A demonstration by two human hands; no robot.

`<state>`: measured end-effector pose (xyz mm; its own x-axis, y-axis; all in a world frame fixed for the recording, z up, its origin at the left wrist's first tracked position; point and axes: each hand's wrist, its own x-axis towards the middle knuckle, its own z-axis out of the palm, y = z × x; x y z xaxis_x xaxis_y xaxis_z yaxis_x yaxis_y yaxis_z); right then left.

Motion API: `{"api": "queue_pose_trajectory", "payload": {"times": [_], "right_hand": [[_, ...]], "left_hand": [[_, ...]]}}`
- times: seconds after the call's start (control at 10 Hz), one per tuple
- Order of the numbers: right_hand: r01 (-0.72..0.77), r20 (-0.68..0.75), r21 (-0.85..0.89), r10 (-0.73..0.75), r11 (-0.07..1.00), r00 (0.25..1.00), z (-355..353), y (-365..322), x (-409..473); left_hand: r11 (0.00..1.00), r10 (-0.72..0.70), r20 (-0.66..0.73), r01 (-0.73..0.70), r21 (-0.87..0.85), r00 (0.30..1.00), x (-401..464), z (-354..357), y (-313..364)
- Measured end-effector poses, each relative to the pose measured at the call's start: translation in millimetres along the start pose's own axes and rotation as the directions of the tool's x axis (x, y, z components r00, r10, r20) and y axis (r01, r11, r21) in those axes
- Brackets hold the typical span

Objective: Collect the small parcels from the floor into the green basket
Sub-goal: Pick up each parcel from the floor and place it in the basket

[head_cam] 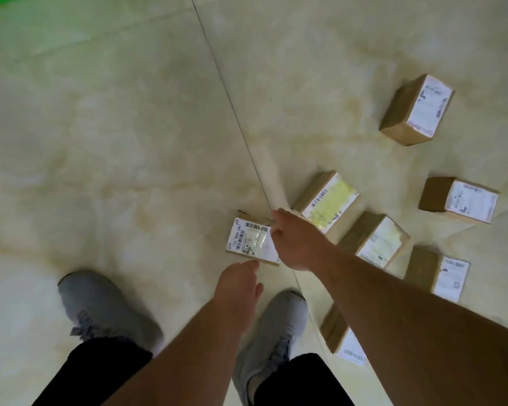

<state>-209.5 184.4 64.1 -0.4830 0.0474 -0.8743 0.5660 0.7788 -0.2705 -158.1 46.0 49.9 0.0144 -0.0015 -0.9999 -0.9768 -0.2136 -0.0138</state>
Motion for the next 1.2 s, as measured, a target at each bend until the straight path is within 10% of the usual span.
{"api": "queue_pose_trajectory", "payload": {"times": [0.2, 0.4, 0.9, 1.2], "right_hand": [[0.018, 0.083, -0.182, -0.003, 0.983, 0.997, 24.7, 3.9, 43.2], [0.027, 0.083, 0.003, -0.027, 1.0, 0.996, 0.2, -32.9, 0.5], [0.179, -0.118, 0.256, -0.153, 0.95, 0.981, -169.1, -351.1, -276.4], [0.254, -0.111, 0.335, -0.229, 0.907, 0.967, -219.5, -466.5, -315.9]], "left_hand": [[0.968, 0.026, 0.065, -0.009, -0.249, 0.998, 45.9, 3.9, -2.0], [0.982, 0.191, 0.064, -0.19, -0.014, 0.98, -31.2, -26.0, 38.7], [0.818, 0.513, 0.261, -0.558, 0.142, 0.818, -432.3, -175.6, 240.4], [0.753, 0.591, 0.212, -0.626, 0.201, 0.779, -520.8, -224.6, 331.0]]}}
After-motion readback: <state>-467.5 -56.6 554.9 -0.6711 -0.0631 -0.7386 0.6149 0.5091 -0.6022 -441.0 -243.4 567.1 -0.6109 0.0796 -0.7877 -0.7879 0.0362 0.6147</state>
